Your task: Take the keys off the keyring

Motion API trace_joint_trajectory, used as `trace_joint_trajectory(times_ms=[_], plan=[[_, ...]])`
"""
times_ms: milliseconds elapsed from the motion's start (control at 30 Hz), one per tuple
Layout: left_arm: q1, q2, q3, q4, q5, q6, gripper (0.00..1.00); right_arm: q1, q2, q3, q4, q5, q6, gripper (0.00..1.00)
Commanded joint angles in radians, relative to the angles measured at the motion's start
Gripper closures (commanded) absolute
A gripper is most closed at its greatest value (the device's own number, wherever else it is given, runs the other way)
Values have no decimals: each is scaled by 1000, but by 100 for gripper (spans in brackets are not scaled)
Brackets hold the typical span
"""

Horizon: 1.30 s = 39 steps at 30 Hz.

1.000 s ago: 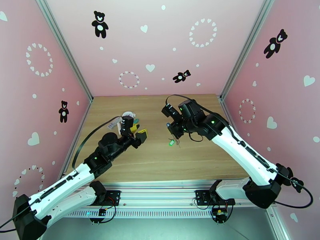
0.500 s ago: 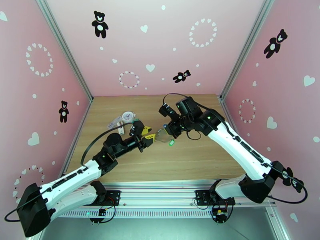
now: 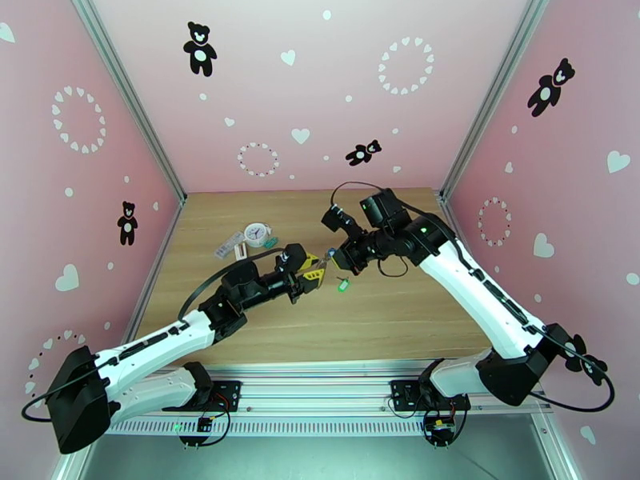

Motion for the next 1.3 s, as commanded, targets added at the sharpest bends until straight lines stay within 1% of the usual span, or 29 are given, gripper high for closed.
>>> trace_joint_trajectory(times_ms=[0,133,233,400,567,700,933,1267], plan=[[-6,16,32,26,-3,29,67,-7,-33,22,-25,-47,-15,100],[-6,29,34,39,-34,29,68,-10,-42,17,-32,-45,-35,100],[-6,26,34,43,-32,14,68,-11,-53,11,-26,-63,-46,100],[-6,24,24,51,-4,-9,68,-13,-76,-14,-14,-61,-71,100],[-6,32,39,24,50,-15,68,-14,-87,-23,-17,-77,-96,100],[-6,42,38,38,48,-14,68,-14,-91,-19,-14,-106,-112,100],[-7,50,44,45,63,10,69,-14,-109,-4,-53,-122,-157,100],[-15,64,61,60,86,19,72,-14,-119,-15,-35,-142,-170,100]])
